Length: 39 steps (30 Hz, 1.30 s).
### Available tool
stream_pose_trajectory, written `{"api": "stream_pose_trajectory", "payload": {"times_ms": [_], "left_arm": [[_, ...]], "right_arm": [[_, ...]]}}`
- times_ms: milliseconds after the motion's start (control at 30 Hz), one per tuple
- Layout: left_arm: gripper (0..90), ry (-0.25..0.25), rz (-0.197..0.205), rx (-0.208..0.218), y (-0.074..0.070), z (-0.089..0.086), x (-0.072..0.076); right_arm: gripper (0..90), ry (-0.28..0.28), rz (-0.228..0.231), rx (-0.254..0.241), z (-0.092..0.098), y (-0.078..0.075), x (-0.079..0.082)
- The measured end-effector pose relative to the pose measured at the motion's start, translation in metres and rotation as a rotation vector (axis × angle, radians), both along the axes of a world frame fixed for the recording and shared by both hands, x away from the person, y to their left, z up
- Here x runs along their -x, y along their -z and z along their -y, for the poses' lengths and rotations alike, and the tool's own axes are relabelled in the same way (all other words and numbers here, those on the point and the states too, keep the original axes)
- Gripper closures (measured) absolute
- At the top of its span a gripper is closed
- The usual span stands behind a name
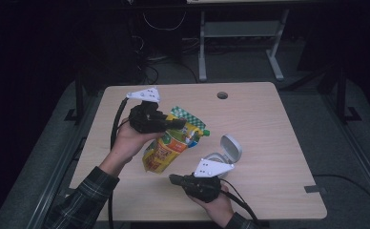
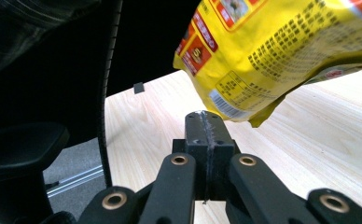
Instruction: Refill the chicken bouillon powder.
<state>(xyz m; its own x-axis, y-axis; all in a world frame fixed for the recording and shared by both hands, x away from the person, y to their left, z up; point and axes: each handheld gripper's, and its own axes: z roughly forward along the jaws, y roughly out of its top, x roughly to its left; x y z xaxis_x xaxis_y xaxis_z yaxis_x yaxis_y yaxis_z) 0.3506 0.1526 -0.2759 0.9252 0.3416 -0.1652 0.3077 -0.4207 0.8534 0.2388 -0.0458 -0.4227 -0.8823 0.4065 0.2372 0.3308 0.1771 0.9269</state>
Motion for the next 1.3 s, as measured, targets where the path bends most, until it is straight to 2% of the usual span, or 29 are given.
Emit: {"api": "stream_pose_trajectory", "payload": {"times_ms": [300, 600, 1000, 1133, 1300], "left_arm": [[89.9, -0.014, 0.033, 0.027, 0.017, -0.002, -0.010], [89.8, -0.024, 0.068, 0.057, 0.037, 0.008, -0.028], [89.7, -0.027, 0.083, 0.085, 0.070, 0.017, -0.044], [89.6, -0.028, 0.096, 0.109, 0.074, 0.016, -0.044], [89.6, -0.022, 0.109, 0.109, 0.074, 0.009, -0.040]], "right_arm": [[90.0, 0.016, 0.017, 0.011, 0.016, -0.008, -0.001], [89.9, 0.043, 0.013, 0.018, 0.033, -0.013, -0.004], [89.9, 0.065, 0.014, 0.035, 0.045, -0.013, -0.010], [89.9, 0.065, 0.017, 0.036, 0.046, -0.013, -0.011], [89.9, 0.065, 0.017, 0.035, 0.047, -0.012, -0.011]]}}
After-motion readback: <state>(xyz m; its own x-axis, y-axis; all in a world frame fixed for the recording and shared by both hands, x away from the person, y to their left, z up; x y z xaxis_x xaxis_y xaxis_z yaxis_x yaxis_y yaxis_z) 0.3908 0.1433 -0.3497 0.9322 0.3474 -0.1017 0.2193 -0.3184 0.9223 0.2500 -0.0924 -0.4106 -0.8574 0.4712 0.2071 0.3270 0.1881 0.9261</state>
